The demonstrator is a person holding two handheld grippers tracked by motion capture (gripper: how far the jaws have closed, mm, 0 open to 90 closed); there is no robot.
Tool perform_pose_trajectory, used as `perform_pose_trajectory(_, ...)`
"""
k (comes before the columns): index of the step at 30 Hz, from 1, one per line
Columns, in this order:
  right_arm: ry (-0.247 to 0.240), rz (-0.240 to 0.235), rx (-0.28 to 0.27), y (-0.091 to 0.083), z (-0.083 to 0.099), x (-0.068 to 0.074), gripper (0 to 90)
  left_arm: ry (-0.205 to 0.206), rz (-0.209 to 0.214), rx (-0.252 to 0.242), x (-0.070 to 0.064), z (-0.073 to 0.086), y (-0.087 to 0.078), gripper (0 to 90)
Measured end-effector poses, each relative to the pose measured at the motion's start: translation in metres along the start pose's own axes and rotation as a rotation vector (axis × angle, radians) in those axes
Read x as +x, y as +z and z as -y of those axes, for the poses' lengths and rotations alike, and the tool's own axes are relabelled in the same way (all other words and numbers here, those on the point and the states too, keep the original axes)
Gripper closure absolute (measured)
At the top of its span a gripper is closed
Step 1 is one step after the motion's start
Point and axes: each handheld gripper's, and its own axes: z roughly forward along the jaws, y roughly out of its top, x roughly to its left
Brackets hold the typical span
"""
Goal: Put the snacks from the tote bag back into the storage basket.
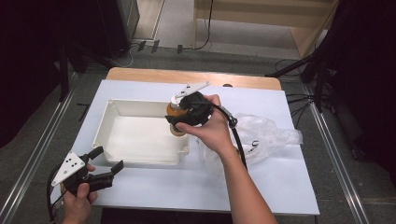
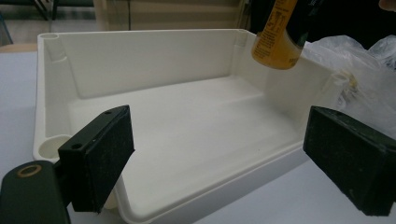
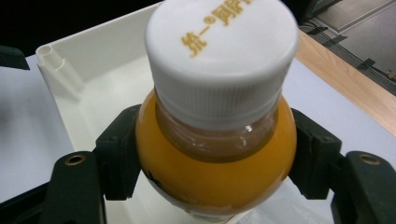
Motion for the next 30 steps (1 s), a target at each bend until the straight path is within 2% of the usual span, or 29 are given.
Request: perform_pose_trajectory(30, 0.003, -0.003, 0.017, 0.017, 0.017, -0.003, 30.5, -0.003, 0.002, 0.005, 0.000, 0.001, 0.001, 8.7)
